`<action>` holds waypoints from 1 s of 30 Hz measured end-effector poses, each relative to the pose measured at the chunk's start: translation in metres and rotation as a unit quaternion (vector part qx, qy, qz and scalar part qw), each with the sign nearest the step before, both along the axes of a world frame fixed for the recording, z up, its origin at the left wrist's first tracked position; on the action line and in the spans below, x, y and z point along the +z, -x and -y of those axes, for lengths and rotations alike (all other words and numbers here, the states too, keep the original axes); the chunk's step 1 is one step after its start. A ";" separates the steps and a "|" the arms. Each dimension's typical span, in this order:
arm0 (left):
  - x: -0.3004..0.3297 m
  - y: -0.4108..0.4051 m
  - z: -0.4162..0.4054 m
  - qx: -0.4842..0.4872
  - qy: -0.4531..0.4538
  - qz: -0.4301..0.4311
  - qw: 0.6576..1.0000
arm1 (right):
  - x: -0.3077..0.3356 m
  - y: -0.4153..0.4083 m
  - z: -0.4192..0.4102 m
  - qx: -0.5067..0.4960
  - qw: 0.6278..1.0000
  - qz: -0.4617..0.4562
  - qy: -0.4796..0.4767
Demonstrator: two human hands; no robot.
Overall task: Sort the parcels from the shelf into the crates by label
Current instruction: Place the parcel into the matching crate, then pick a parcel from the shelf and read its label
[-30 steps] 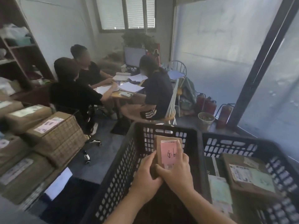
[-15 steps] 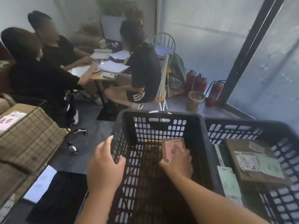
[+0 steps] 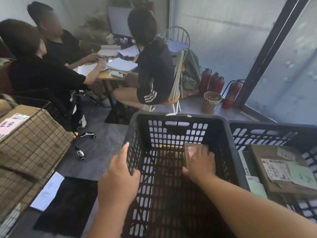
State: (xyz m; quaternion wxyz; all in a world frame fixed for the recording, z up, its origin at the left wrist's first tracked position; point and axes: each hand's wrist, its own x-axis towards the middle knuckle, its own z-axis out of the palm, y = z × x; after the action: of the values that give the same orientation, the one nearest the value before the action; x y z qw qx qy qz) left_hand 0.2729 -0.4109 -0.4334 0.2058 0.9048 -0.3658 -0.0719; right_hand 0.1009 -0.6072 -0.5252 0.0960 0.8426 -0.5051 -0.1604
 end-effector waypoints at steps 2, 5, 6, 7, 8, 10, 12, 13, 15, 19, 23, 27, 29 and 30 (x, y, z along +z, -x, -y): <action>0.000 0.001 -0.001 -0.001 0.005 -0.001 1.000 | -0.003 -0.001 0.002 -0.010 1.000 -0.002 -0.013; -0.002 -0.001 -0.001 -0.002 0.007 -0.003 1.000 | -0.007 0.002 0.000 -0.030 0.999 0.026 -0.022; -0.003 -0.001 -0.001 -0.001 0.008 -0.004 1.000 | -0.007 0.004 0.000 -0.036 0.998 0.036 -0.021; -0.004 -0.001 -0.001 -0.001 0.008 -0.004 1.000 | -0.004 0.005 0.000 -0.042 0.998 0.048 -0.022; -0.004 -0.001 -0.002 -0.002 0.010 -0.006 1.000 | 0.000 0.005 0.000 -0.050 0.996 0.064 -0.029; -0.002 -0.001 -0.002 -0.006 0.027 -0.025 0.999 | 0.013 0.006 -0.002 -0.055 0.991 0.110 -0.051; 0.005 -0.001 -0.002 -0.006 0.057 -0.060 0.997 | 0.028 0.006 -0.007 -0.037 0.985 0.154 -0.071; 0.010 -0.002 -0.002 -0.003 0.068 -0.075 0.995 | 0.038 0.007 -0.012 -0.020 0.982 0.173 -0.080; 0.020 -0.002 -0.002 -0.005 0.081 -0.078 0.994 | 0.062 0.012 -0.022 0.018 0.975 0.207 -0.081; 0.042 0.006 -0.001 -0.034 0.096 -0.031 0.994 | 0.113 0.039 -0.041 0.093 0.964 0.247 -0.043; 0.067 0.032 -0.002 -0.047 0.114 0.012 0.992 | 0.154 0.070 -0.049 0.136 0.953 0.268 -0.017; 0.091 0.073 -0.013 -0.035 0.126 0.026 0.991 | 0.184 0.096 -0.050 0.176 0.937 0.303 -0.001; 0.102 0.094 -0.023 -0.017 0.131 0.033 0.991 | 0.195 0.106 -0.050 0.203 0.923 0.327 -0.007; 0.107 0.105 -0.029 -0.007 0.135 0.038 0.990 | 0.200 0.111 -0.051 0.221 0.914 0.342 -0.012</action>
State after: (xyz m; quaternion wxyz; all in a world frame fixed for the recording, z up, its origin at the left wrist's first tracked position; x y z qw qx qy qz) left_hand 0.1676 -0.3816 -0.3261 0.3119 0.8682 -0.3856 0.0115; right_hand -0.0098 -0.5561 -0.3249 -0.0596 0.9371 -0.3065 0.1563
